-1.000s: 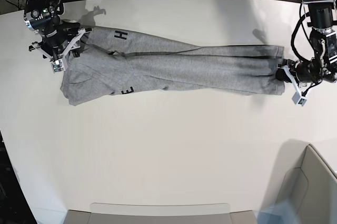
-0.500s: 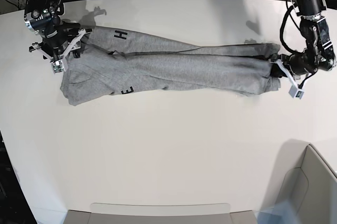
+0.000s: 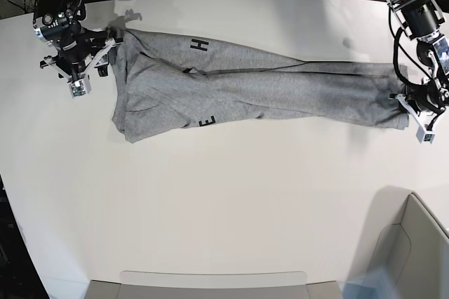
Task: Fold the T-shirt properly
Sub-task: 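Move the left gripper inward and grasp the strip's middle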
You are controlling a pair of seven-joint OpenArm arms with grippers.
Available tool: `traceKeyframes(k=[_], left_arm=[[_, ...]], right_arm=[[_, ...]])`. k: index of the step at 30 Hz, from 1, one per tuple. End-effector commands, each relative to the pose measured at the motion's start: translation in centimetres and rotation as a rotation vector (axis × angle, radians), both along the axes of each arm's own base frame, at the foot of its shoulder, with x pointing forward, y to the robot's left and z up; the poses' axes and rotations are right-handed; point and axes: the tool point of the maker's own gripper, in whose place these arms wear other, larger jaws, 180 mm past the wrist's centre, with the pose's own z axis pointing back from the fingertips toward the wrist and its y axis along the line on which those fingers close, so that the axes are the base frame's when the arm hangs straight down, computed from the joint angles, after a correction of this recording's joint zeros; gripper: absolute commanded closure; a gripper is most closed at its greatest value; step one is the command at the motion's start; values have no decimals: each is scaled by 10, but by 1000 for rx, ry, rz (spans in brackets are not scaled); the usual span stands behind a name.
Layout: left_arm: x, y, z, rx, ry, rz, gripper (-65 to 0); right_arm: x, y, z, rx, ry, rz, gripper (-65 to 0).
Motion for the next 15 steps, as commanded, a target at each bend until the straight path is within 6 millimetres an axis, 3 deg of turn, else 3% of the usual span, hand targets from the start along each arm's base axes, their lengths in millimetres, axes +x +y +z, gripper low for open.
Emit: traceKeyframes(k=[1, 4, 6, 11, 15], left_arm=[[14, 11, 29, 54, -62, -12, 0], [11, 2, 47, 115, -58, -50, 0], [4, -15, 52, 139, -66, -84, 0], [2, -66, 95, 230, -193, -182, 0], [-2, -102, 96, 188, -246, -203, 0]], right_arm=[[8, -1, 11, -8, -45, 10, -252], [9, -1, 12, -8, -47, 10, -252], [9, 0, 11, -7, -46, 13, -252], [17, 1, 16, -4, -66, 13, -252], [17, 1, 16, -4, -68, 13, -252]])
